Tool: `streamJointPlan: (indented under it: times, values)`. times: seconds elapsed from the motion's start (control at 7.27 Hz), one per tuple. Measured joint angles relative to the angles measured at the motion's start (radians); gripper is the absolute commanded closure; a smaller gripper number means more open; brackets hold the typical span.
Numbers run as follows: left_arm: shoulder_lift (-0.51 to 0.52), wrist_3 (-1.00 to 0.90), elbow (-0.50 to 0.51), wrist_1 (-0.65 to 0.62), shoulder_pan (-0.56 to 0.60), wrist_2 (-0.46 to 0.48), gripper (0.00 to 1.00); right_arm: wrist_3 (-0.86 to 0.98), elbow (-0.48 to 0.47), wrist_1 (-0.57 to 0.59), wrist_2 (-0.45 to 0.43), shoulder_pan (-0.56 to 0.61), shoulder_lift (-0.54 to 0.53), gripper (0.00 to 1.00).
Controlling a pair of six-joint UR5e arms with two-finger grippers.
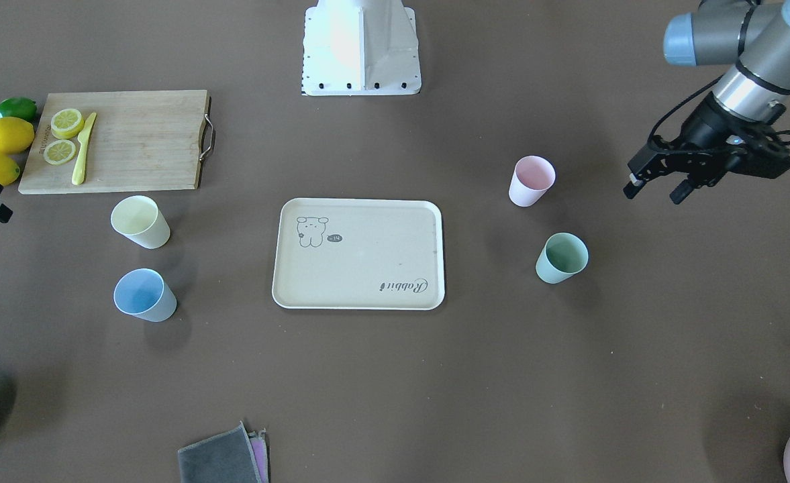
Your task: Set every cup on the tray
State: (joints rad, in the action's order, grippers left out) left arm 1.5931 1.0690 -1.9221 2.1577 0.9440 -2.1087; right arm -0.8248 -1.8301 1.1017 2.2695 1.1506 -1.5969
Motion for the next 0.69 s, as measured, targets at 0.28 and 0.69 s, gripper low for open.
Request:
streamJointPlan:
  times: [0.28, 0.69]
  values:
    - [0.000, 0.124, -0.054, -0.001, -0.166, 0.117, 0.03, -0.057, -0.012, -0.002, -0.046, -0.079, 0.013, 0.00]
    - [-0.002, 0.164, -0.081, 0.000, -0.205, 0.142, 0.03, -0.069, 0.013, 0.005, -0.123, -0.209, 0.076, 0.00]
